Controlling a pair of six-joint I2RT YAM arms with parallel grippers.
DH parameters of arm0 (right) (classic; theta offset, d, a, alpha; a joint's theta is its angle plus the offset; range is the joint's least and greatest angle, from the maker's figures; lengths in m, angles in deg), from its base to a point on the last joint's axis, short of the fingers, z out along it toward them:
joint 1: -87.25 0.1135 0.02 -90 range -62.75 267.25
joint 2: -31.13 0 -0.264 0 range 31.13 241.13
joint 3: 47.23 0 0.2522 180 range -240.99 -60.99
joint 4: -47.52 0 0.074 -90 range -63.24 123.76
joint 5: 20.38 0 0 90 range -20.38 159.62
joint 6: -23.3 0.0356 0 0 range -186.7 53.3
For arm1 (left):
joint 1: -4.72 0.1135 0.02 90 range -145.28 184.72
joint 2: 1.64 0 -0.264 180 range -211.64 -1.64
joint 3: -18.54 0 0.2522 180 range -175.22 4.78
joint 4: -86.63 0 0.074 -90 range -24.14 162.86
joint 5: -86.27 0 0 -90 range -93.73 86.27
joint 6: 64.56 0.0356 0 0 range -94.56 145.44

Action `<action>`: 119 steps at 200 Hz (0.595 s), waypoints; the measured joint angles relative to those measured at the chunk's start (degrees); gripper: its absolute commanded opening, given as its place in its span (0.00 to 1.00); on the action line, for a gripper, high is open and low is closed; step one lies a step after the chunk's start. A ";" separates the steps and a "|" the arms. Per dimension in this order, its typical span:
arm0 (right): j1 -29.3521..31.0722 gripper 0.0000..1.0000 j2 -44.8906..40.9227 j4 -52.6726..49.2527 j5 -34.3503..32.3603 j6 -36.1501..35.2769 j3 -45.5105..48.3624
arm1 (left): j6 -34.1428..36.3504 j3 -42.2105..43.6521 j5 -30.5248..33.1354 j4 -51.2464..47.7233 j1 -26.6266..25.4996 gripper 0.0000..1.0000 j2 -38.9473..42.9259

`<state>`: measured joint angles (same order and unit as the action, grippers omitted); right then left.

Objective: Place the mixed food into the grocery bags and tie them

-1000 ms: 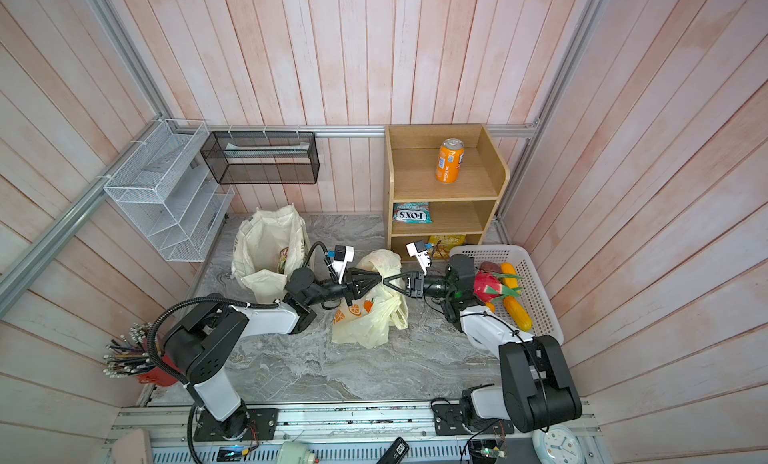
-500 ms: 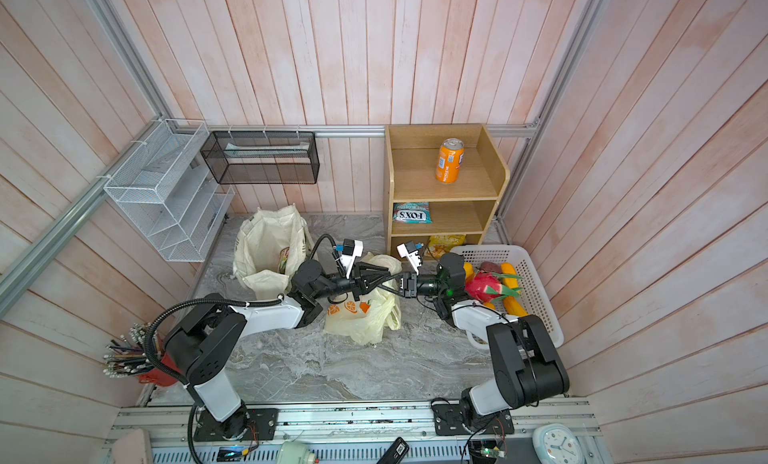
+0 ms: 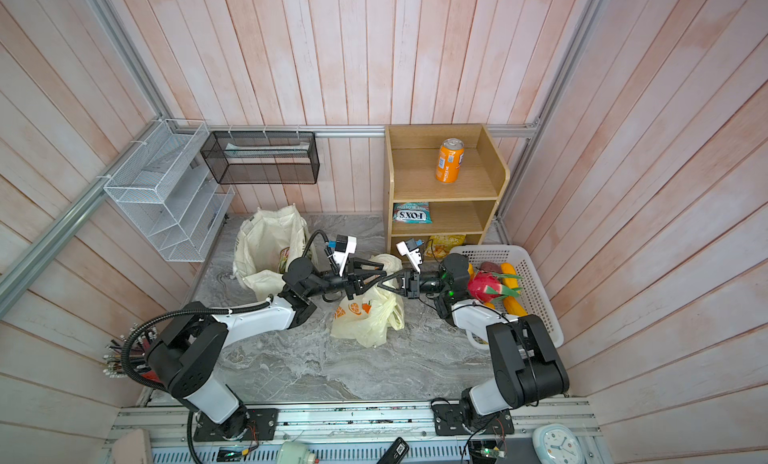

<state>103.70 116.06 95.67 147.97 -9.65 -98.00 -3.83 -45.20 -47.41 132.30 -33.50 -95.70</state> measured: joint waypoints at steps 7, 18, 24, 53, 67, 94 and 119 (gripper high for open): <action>0.00 0.00 -0.24 0.76 0.17 0.37 -0.02 | -0.50 0.61 0.00 0.11 0.33 0.36 1.01; 0.00 0.00 -0.46 1.68 0.28 0.81 -0.11 | -0.81 1.75 0.33 0.28 0.81 0.38 2.47; 0.00 0.00 -0.57 2.03 0.35 1.09 -0.15 | -0.90 2.45 0.63 0.39 1.05 0.38 3.21; 0.00 0.00 -1.11 3.45 0.52 2.16 -0.24 | -0.96 5.64 2.56 0.37 2.27 0.39 5.84; 0.00 0.00 -1.27 4.11 0.66 2.91 -0.28 | -0.96 6.78 3.63 0.39 2.69 0.39 6.08; 0.00 0.00 -1.81 5.05 0.87 3.91 -0.52 | -0.92 8.04 4.44 -0.11 3.02 0.36 6.05; 0.00 0.00 -2.16 5.90 0.90 4.52 -0.66 | -0.72 8.70 5.01 0.17 3.02 0.35 6.05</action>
<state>103.70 113.89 101.57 148.86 -5.12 -98.66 -4.55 -36.50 -42.41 132.48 -30.48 -89.65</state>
